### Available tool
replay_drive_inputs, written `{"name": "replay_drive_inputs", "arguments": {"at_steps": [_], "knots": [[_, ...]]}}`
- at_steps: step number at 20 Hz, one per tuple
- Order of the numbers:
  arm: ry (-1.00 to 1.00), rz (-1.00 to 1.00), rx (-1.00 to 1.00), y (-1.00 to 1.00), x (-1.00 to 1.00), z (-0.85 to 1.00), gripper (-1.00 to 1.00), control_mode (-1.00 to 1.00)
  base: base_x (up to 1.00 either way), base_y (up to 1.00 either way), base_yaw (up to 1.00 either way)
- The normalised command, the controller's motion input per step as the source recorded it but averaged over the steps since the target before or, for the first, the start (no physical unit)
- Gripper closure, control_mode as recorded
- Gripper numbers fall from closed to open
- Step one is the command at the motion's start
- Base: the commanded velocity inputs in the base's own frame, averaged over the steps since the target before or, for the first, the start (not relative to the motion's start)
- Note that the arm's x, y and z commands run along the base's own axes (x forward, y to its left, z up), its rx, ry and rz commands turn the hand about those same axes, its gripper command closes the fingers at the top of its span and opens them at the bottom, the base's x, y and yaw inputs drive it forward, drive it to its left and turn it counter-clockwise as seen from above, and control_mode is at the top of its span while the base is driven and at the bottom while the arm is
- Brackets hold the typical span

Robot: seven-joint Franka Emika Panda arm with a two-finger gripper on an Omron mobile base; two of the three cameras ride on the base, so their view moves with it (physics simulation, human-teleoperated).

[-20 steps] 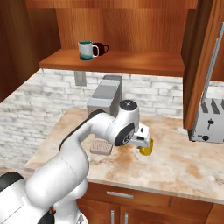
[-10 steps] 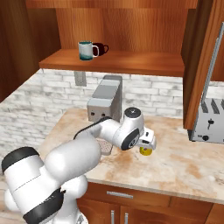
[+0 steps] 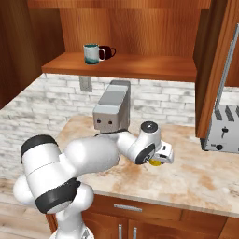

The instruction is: Pick the mug on the counter and place it in the cabinet with the handle facing the right, like the mugs already inside.

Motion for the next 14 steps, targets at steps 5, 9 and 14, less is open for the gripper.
{"name": "replay_drive_inputs", "arguments": {"at_steps": [5,9,14], "knots": [[0.0,0.0,0.0,0.0,0.28,-0.09,-1.0,-1.0,0.0,0.0,0.0],[0.0,0.0,0.0,0.0,0.23,-0.14,-1.0,-1.0,0.0,0.0,0.0],[0.0,0.0,0.0,-0.1,0.19,-0.2,-1.0,-1.0,0.0,0.0,0.0]]}}
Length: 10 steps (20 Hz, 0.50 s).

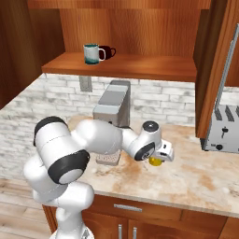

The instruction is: Pick the mug on the counter and place it in the cabinet with the handle facing the right, like the mugs already inside.

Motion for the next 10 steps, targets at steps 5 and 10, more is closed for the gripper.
{"name": "replay_drive_inputs", "arguments": {"at_steps": [5,10], "knots": [[-0.01,0.0,0.0,-0.12,0.16,-0.2,-1.0,-1.0,0.0,0.0,0.0],[-0.01,0.0,0.0,-0.01,0.22,-0.13,1.0,-1.0,0.0,0.0,0.0]]}}
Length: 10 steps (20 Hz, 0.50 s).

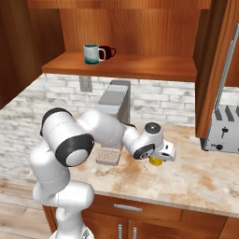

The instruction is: Pick the mug on the counter and place it in the cabinet with the handle facing the right, like the mugs already inside.

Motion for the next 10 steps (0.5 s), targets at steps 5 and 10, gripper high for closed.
{"name": "replay_drive_inputs", "arguments": {"at_steps": [5,10], "knots": [[0.0,0.0,0.0,0.0,0.15,-0.13,1.0,-1.0,0.0,0.0,0.0],[-0.02,0.0,0.0,0.02,0.06,0.0,1.0,-1.0,0.0,0.0,0.0]]}}
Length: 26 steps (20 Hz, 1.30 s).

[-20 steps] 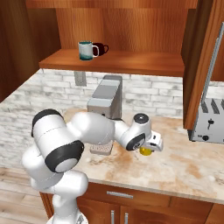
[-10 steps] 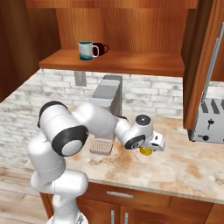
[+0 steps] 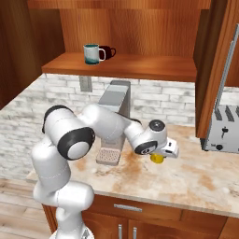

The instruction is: Pick the mug on the counter and place it in the cabinet with the handle facing the right, like the mugs already inside.

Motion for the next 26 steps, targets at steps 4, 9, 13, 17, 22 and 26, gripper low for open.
{"name": "replay_drive_inputs", "arguments": {"at_steps": [4,9,13,17,22,26], "knots": [[-0.14,0.0,-0.02,0.32,-0.24,0.34,1.0,-1.0,0.0,0.0,0.0],[-0.13,0.02,-0.18,0.43,-0.25,0.64,1.0,-1.0,0.0,0.0,0.0],[-0.02,0.03,-0.25,0.45,-0.14,0.62,1.0,-1.0,0.0,0.0,0.0],[-0.02,0.0,-0.11,0.33,-0.18,0.47,1.0,-1.0,0.0,0.0,0.0],[-0.01,0.0,0.08,0.03,-0.05,0.44,1.0,-1.0,0.0,0.0,0.0],[0.02,0.0,0.01,0.04,-0.16,0.8,1.0,-1.0,0.0,0.0,0.0]]}}
